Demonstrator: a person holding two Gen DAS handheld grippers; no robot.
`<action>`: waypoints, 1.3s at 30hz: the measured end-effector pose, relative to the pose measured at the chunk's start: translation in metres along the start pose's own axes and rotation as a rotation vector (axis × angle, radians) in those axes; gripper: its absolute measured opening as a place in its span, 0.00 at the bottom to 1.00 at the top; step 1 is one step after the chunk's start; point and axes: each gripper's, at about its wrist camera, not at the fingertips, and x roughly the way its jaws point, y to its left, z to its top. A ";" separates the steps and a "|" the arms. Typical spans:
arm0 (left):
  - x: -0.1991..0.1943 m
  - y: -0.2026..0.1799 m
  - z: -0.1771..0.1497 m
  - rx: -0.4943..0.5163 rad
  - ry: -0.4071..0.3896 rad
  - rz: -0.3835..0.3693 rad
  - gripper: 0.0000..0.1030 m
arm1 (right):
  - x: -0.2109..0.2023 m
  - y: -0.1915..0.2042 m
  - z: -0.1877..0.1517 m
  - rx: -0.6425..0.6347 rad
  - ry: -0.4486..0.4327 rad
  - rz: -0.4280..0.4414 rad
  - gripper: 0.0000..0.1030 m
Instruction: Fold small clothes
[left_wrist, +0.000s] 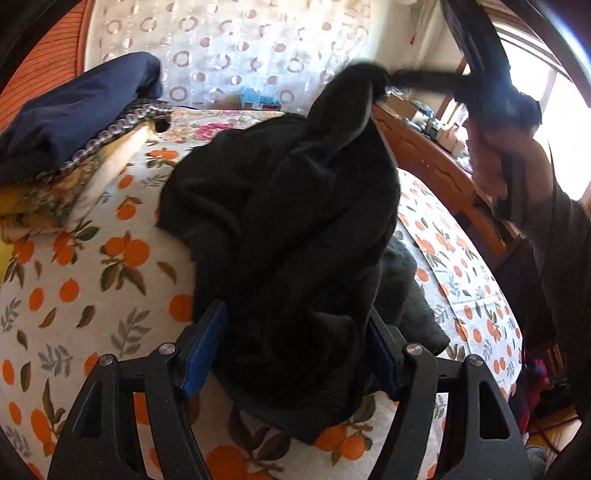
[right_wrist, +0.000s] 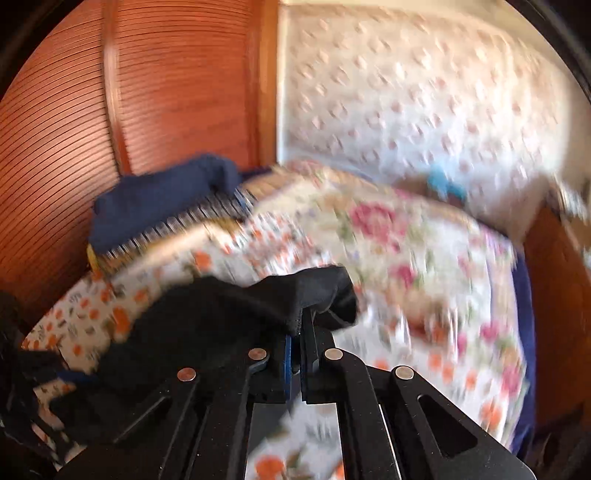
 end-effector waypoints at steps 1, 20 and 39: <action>-0.002 0.001 -0.001 -0.007 -0.005 -0.005 0.70 | 0.004 0.009 0.012 -0.030 -0.001 0.002 0.03; -0.018 0.025 -0.004 -0.050 -0.051 0.001 0.70 | 0.096 -0.011 0.037 -0.035 0.181 0.077 0.42; -0.022 0.031 -0.002 -0.049 -0.058 0.027 0.70 | 0.104 -0.092 -0.081 0.419 0.236 0.294 0.16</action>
